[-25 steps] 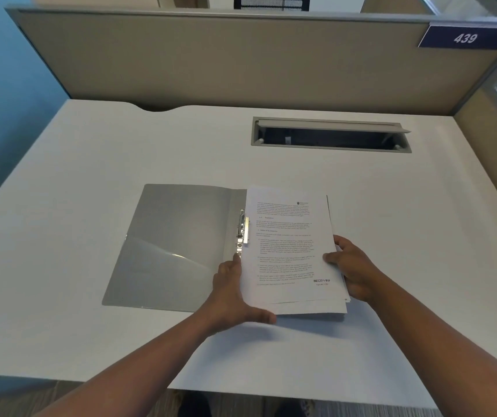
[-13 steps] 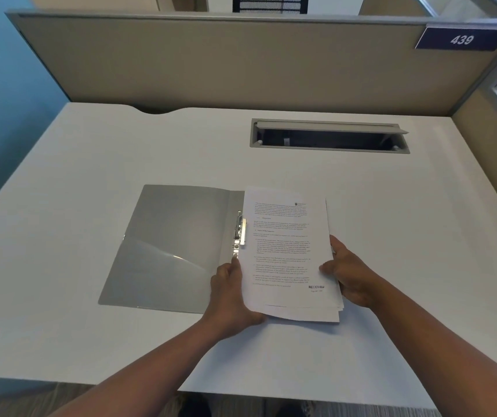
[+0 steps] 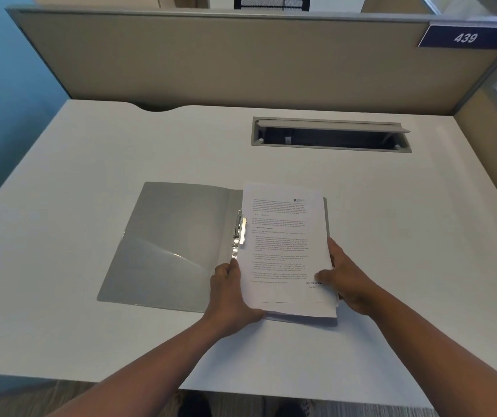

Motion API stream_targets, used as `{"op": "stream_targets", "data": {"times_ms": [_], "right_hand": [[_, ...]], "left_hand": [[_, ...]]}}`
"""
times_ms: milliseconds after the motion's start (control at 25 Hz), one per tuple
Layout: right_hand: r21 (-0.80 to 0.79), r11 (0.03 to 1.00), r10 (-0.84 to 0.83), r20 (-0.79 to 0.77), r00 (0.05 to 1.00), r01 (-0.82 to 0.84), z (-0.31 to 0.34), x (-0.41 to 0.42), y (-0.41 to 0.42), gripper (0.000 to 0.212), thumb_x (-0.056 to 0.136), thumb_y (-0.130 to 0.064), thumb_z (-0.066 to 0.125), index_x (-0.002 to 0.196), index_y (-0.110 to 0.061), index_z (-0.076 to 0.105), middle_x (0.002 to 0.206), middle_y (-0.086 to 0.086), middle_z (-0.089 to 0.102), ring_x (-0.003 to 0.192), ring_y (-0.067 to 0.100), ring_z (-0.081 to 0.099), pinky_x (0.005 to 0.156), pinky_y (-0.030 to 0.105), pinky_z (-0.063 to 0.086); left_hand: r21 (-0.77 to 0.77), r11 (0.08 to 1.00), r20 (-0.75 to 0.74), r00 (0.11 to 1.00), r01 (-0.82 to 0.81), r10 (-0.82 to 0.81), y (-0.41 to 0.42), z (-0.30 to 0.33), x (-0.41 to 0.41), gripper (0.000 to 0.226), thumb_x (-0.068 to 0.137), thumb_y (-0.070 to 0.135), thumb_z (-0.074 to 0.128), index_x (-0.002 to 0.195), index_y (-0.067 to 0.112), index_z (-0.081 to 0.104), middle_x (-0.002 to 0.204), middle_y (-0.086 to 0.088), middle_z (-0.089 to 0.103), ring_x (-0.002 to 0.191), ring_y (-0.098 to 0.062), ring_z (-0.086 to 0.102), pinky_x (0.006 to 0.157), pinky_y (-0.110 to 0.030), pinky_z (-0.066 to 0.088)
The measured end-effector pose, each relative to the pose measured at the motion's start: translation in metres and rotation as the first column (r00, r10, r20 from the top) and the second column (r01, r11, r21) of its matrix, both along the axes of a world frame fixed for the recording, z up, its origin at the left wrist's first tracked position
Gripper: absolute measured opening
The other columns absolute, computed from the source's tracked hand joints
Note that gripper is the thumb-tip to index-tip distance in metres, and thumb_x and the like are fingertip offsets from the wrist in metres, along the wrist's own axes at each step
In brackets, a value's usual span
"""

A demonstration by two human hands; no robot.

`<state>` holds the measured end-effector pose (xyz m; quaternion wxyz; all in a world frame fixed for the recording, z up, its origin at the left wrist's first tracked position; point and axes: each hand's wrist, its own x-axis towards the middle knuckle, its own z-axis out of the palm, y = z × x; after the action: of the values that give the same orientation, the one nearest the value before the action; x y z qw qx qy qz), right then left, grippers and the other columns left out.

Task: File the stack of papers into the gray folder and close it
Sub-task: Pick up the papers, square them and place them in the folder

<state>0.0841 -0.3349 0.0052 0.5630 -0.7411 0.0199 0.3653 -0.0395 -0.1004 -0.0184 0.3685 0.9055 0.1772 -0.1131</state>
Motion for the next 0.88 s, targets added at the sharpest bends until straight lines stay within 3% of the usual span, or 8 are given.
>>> {"op": "stream_targets", "data": {"times_ms": [120, 240, 440, 600, 640, 720, 800, 880], "right_hand": [[-0.064, 0.988, -0.135, 0.089, 0.987, 0.141, -0.003, -0.008, 0.001, 0.065, 0.087, 0.006, 0.056, 0.133, -0.038, 0.041, 0.126, -0.008, 0.064, 0.107, 0.017, 0.065, 0.08, 0.038, 0.06], [-0.119, 0.982, -0.131, 0.149, 0.98, 0.149, -0.006, -0.016, 0.001, 0.059, 0.087, 0.002, 0.058, 0.133, -0.033, 0.044, 0.122, -0.01, 0.064, 0.106, 0.013, 0.066, 0.081, 0.034, 0.058], [-0.11, 0.987, -0.09, 0.248, 0.965, 0.12, 0.001, -0.015, 0.0, 0.05, 0.082, 0.006, 0.053, 0.106, -0.036, 0.062, 0.103, -0.019, 0.074, 0.091, 0.0, 0.069, 0.063, 0.017, 0.056], [-0.222, 0.926, -0.226, 0.326, 0.918, 0.306, -0.007, -0.023, 0.002, 0.038, 0.086, -0.007, 0.067, 0.115, -0.027, 0.053, 0.118, -0.008, 0.061, 0.107, 0.012, 0.06, 0.086, 0.032, 0.051], [-0.267, 0.913, -0.213, 0.335, 0.918, 0.309, -0.009, -0.026, 0.003, 0.043, 0.084, -0.013, 0.073, 0.12, -0.024, 0.051, 0.125, -0.004, 0.055, 0.114, 0.017, 0.057, 0.094, 0.036, 0.049], [-0.35, 0.917, -0.071, 0.327, 0.942, 0.191, -0.008, -0.03, 0.002, 0.072, 0.078, -0.027, 0.083, 0.137, -0.02, 0.043, 0.141, -0.001, 0.041, 0.129, 0.02, 0.046, 0.108, 0.035, 0.04], [-0.453, 0.891, 0.144, 0.302, 0.942, 0.009, -0.004, -0.035, 0.0, 0.109, 0.067, -0.039, 0.089, 0.153, -0.02, 0.024, 0.155, -0.003, 0.027, 0.141, 0.018, 0.031, 0.114, 0.034, 0.029], [-0.557, 0.818, 0.334, 0.26, 0.906, -0.141, -0.001, -0.041, -0.002, 0.13, 0.058, -0.05, 0.089, 0.158, -0.028, 0.008, 0.164, -0.007, 0.007, 0.146, 0.021, 0.016, 0.116, 0.039, 0.025]], "left_hand": [[0.008, 0.999, -0.005, 0.999, 0.039, -0.039, 0.001, 0.0, -0.001, 0.117, 0.044, 0.058, 0.085, 0.136, 0.032, 0.018, 0.12, 0.01, 0.022, 0.112, -0.012, 0.025, 0.095, -0.027, 0.043], [0.009, 0.999, -0.004, 0.999, 0.046, -0.045, 0.002, -0.001, -0.001, 0.115, 0.042, 0.057, 0.083, 0.135, 0.032, 0.022, 0.117, 0.012, 0.02, 0.113, -0.013, 0.027, 0.094, -0.027, 0.042], [0.015, 0.999, 0.013, 0.999, 0.038, -0.038, 0.0, -0.002, -0.003, 0.122, 0.041, 0.058, 0.085, 0.139, 0.031, 0.016, 0.127, 0.011, 0.021, 0.118, -0.014, 0.026, 0.096, -0.027, 0.037], [0.043, 0.998, -0.014, 0.999, 0.042, -0.041, -0.001, -0.001, -0.001, 0.134, 0.038, 0.062, 0.085, 0.144, 0.031, 0.008, 0.131, 0.009, 0.019, 0.119, -0.015, 0.024, 0.099, -0.027, 0.037], [0.042, 0.998, -0.013, 0.999, 0.039, -0.038, -0.001, -0.001, 0.0, 0.133, 0.038, 0.062, 0.085, 0.142, 0.032, 0.009, 0.13, 0.008, 0.019, 0.117, -0.014, 0.023, 0.098, -0.027, 0.036], [0.041, 0.998, -0.017, 0.999, 0.037, -0.037, -0.001, -0.001, 0.0, 0.131, 0.037, 0.063, 0.084, 0.14, 0.033, 0.01, 0.129, 0.009, 0.019, 0.111, -0.011, 0.021, 0.096, -0.025, 0.035], [0.043, 0.998, -0.019, 0.999, 0.034, -0.034, -0.001, -0.002, 0.0, 0.13, 0.037, 0.062, 0.085, 0.141, 0.031, 0.012, 0.128, 0.009, 0.02, 0.112, -0.012, 0.022, 0.096, -0.025, 0.036], [0.03, 0.999, -0.013, 1.0, 0.019, -0.019, -0.001, -0.002, 0.0, 0.13, 0.037, 0.061, 0.086, 0.141, 0.03, 0.013, 0.129, 0.008, 0.02, 0.117, -0.014, 0.025, 0.095, -0.026, 0.036]]}}
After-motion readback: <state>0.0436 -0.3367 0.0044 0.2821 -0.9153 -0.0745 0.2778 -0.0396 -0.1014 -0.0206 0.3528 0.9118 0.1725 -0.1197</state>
